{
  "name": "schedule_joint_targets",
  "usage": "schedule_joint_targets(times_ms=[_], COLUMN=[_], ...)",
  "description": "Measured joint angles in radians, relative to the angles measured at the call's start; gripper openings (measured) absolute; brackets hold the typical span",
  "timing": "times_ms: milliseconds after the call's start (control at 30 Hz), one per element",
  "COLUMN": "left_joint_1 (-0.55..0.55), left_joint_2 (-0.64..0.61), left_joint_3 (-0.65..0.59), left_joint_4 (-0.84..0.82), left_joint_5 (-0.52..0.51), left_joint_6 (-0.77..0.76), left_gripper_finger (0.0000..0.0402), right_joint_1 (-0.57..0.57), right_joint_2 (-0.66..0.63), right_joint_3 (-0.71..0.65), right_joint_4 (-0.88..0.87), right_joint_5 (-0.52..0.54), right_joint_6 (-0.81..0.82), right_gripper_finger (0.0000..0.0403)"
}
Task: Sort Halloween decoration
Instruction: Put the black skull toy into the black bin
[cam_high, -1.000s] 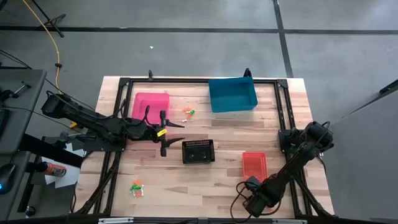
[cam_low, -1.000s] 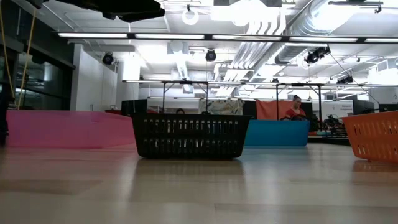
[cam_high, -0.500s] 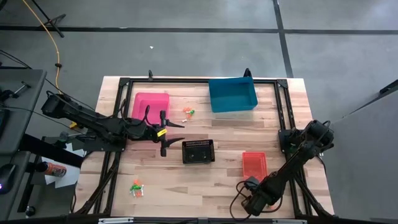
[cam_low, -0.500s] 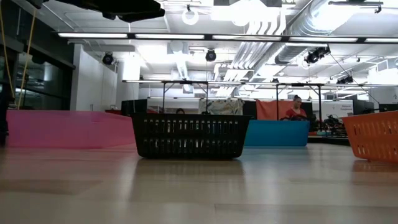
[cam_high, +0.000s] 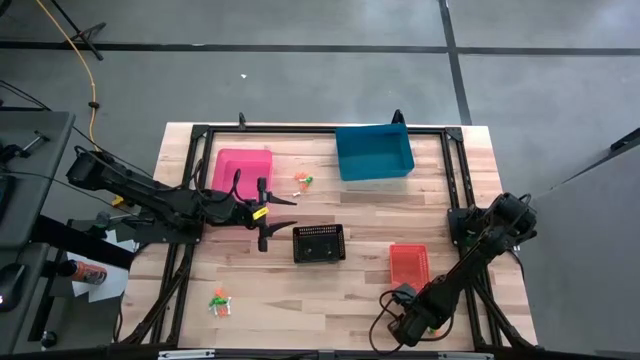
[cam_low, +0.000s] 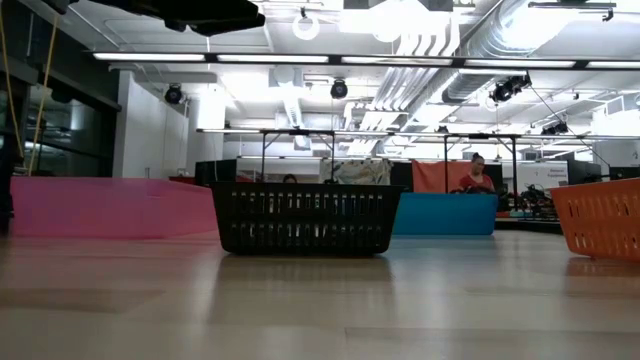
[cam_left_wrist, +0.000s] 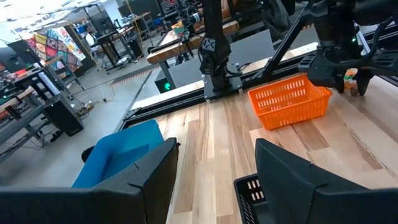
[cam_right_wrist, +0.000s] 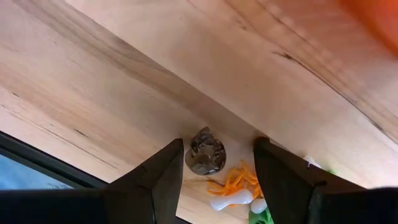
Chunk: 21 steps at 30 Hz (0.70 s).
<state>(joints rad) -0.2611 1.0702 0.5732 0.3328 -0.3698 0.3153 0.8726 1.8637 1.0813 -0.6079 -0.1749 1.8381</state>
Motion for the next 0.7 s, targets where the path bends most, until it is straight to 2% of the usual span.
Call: schedule_joint_targets(times_ms=[467, 700], left_joint_1=[0.000, 0.000], left_joint_2=[0.000, 0.000], left_joint_3=[0.000, 0.000], left_joint_4=[0.001, 0.001], left_joint_5=[0.000, 0.000], left_joint_6=[0.000, 0.000], left_gripper_finger=[0.0202, 0.0202], right_joint_1=[-0.002, -0.002], right_joint_2=[0.002, 0.002], right_joint_3=[-0.002, -0.002], right_joint_4=[-0.008, -0.005], right_joint_5=[-0.003, -0.002], right_joint_6=[-0.021, -0.022], right_gripper_finger=[0.0081, 0.0073])
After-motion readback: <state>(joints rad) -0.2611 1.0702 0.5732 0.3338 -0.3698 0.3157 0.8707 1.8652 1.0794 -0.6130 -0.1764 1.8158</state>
